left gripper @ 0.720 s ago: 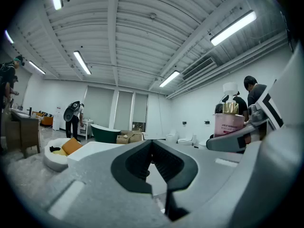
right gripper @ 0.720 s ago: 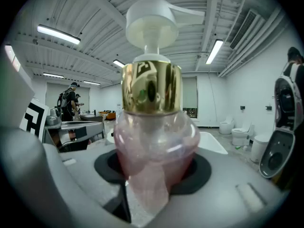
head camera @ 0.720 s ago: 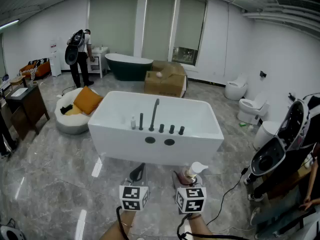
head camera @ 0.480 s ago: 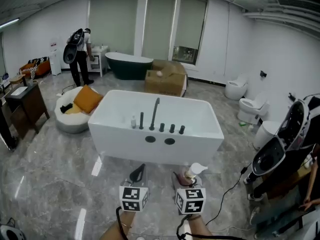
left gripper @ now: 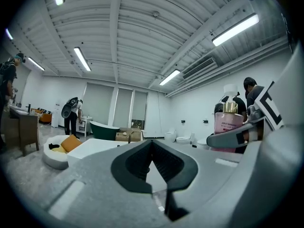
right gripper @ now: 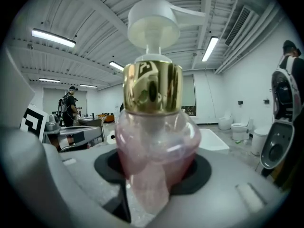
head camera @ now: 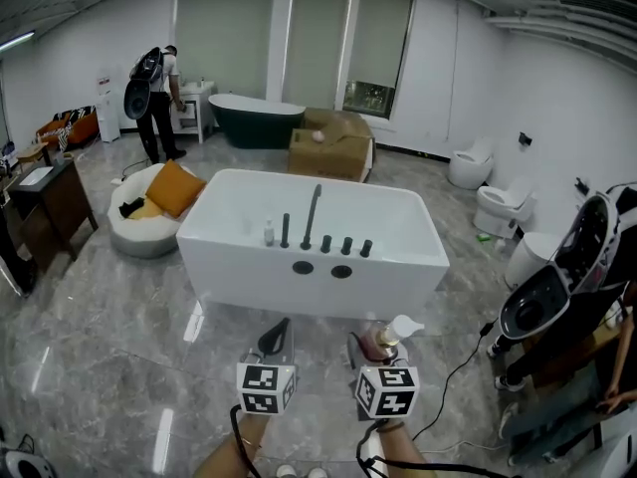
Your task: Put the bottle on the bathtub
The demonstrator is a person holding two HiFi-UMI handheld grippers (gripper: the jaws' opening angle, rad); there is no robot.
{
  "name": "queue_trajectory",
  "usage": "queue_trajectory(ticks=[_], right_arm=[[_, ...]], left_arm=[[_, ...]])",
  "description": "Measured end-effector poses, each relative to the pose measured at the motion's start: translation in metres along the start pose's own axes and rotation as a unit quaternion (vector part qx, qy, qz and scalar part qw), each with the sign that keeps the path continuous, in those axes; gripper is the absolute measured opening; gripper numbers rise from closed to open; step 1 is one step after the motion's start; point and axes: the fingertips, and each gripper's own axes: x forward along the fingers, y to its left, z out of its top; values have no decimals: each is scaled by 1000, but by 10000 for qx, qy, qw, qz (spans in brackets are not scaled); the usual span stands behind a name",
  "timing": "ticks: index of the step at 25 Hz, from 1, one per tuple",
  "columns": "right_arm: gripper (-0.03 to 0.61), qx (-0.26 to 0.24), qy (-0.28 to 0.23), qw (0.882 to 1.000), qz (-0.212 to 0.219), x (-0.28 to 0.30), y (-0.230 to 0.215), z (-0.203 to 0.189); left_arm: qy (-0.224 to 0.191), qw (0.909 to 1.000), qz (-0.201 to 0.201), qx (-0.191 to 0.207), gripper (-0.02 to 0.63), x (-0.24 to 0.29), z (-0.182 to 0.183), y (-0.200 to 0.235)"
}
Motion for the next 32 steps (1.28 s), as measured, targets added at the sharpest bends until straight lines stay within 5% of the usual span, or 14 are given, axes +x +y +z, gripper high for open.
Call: queue_trajectory(ticks=[11, 32], right_arm=[[218, 224, 80, 9997, -108, 34, -12, -5], [219, 161, 138, 9998, -48, 190, -104, 51]], left_arm=[[129, 9998, -107, 52, 9, 33, -10, 21], [30, 9999, 123, 94, 9, 208, 13, 60]])
